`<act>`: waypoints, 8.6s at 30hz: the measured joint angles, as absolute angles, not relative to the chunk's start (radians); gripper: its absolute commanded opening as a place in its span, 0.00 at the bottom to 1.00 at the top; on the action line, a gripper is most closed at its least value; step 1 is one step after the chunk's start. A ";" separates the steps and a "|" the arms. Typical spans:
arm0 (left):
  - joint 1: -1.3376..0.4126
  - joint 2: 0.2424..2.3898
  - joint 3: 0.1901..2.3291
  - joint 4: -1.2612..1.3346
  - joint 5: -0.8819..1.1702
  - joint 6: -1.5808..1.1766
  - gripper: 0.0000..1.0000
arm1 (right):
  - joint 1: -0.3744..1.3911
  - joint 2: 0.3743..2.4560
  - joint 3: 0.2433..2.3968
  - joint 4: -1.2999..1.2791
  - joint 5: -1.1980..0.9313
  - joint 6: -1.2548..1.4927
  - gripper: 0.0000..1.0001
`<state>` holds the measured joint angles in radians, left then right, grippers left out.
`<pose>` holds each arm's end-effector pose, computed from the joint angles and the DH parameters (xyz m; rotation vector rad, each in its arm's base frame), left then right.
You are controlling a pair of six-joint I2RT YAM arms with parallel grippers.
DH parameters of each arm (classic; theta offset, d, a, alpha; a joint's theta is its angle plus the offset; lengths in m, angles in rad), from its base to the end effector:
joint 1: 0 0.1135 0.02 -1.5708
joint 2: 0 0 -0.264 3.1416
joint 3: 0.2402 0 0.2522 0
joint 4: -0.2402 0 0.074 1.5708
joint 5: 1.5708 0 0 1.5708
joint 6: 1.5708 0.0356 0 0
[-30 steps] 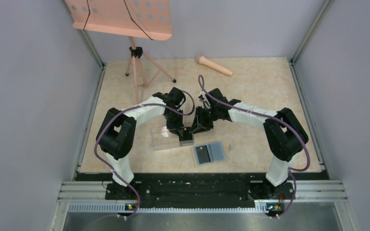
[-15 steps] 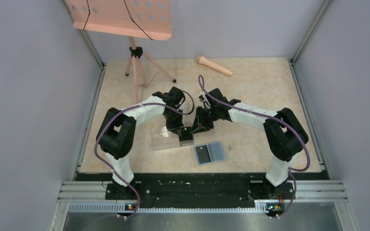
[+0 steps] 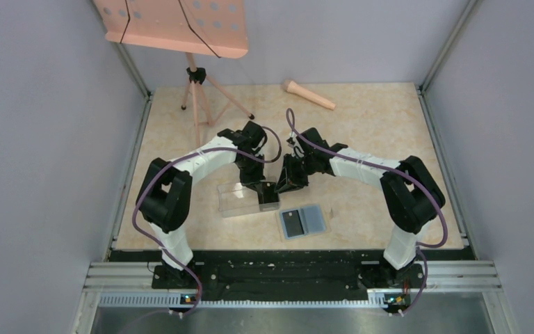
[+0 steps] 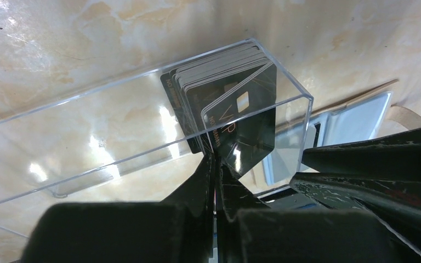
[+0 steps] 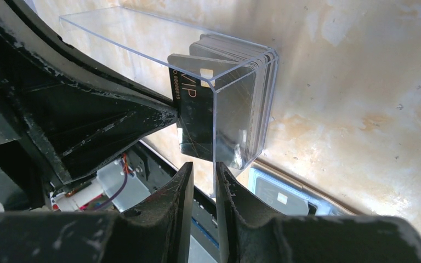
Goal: Put the credit cards into the card holder
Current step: Pick up the credit card from the storage box, then insert the credit card into the card holder.
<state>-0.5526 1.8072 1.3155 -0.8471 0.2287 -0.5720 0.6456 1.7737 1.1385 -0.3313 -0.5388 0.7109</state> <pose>0.2946 -0.1912 0.2016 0.0112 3.0297 -0.4826 0.2809 0.2344 0.1890 -0.1483 2.7854 1.1410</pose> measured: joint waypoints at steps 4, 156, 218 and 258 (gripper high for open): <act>-0.554 1.805 1.327 -0.857 0.234 -0.568 0.06 | 0.646 1.774 1.139 -0.332 -0.539 0.711 0.20; -0.530 1.600 0.933 -0.614 0.351 -0.633 0.00 | 0.357 1.434 0.823 -0.390 -0.515 0.617 0.67; -0.678 1.550 0.696 0.035 0.508 -0.839 0.00 | 0.502 1.370 0.549 -0.306 -0.528 0.763 0.49; -0.769 1.563 0.600 0.143 0.505 -1.053 0.00 | 0.502 1.383 0.548 -0.290 -0.544 0.763 0.49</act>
<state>-0.7689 1.5627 0.5999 0.1432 0.5045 -1.0534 0.5022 1.3834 0.5476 -0.2905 -0.5438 0.7628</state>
